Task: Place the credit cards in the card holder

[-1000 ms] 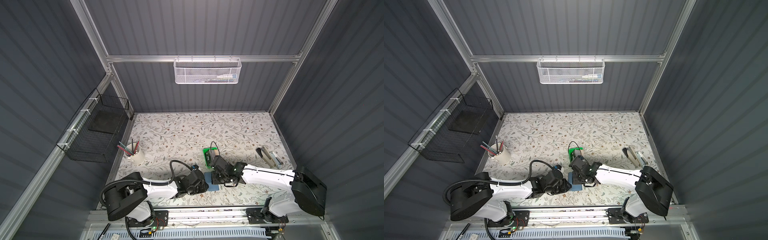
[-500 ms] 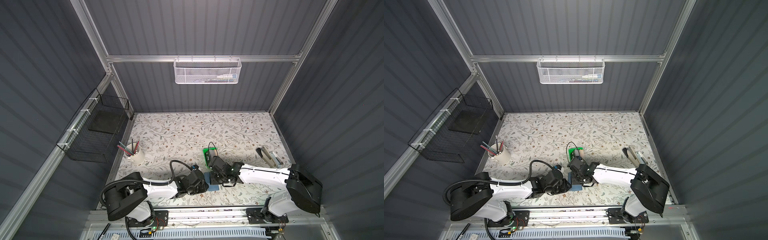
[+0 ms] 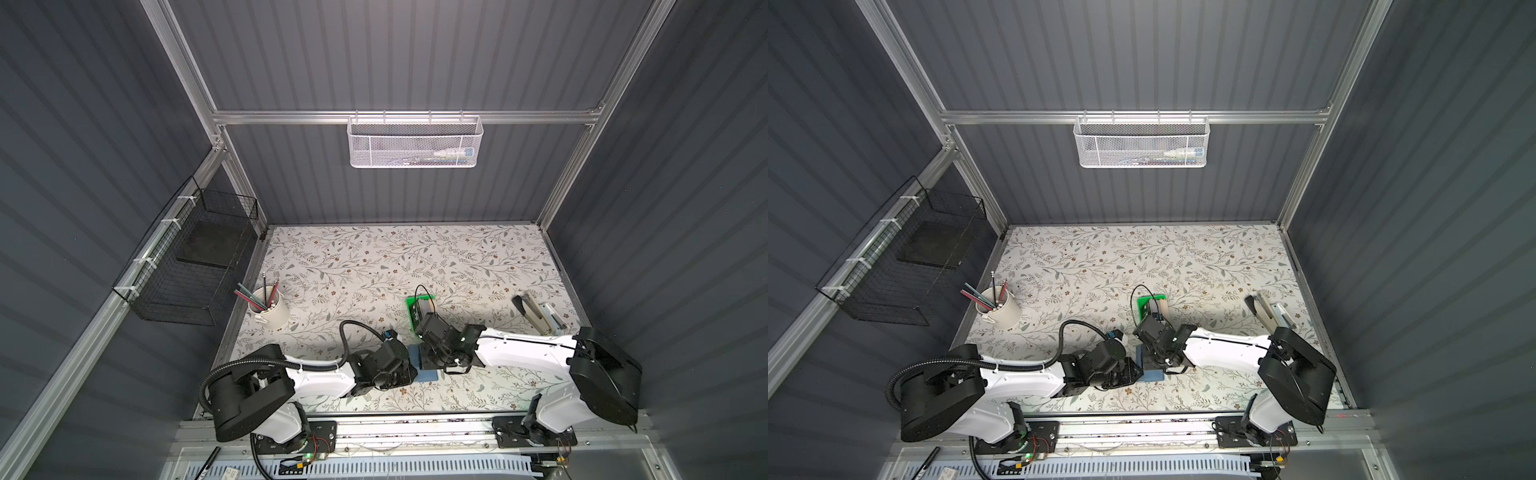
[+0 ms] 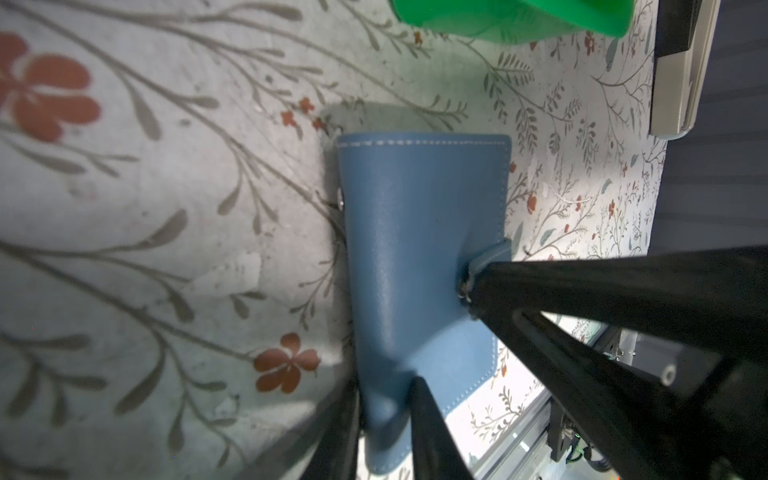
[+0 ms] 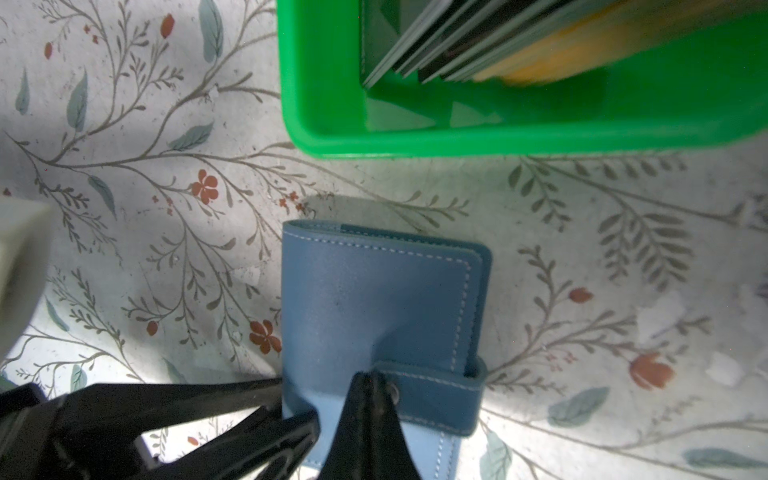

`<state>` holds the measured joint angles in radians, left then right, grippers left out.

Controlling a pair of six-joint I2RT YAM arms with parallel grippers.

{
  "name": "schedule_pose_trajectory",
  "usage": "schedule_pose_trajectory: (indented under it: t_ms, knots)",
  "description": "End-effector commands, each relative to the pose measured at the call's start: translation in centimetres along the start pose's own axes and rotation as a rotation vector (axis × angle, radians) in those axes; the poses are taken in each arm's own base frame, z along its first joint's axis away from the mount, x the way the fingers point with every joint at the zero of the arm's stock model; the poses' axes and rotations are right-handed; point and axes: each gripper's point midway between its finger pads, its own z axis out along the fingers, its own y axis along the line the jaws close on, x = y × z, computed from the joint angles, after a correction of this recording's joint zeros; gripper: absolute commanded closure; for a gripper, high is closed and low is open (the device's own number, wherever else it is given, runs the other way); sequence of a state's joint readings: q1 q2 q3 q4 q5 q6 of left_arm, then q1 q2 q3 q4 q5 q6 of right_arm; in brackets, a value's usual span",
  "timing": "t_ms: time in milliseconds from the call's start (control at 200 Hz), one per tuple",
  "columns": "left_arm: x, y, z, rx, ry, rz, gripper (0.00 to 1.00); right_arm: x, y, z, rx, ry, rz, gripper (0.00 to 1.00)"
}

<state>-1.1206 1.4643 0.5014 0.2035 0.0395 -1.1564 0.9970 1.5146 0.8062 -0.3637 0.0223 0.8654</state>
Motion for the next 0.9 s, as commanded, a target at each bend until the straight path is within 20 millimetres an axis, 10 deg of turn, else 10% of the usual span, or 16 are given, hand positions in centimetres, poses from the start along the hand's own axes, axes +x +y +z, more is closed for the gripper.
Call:
schedule_pose_trajectory:
  t_ms: [0,896]
  knots:
    - [0.8,1.9,0.2,-0.059,0.016,0.005,0.77,1.1,-0.8,0.7,0.045,0.042,0.008,1.0]
    - [0.8,1.9,0.4,-0.06,0.017,0.004,0.77,3.0,-2.5,1.7,0.094,0.085,0.037,1.0]
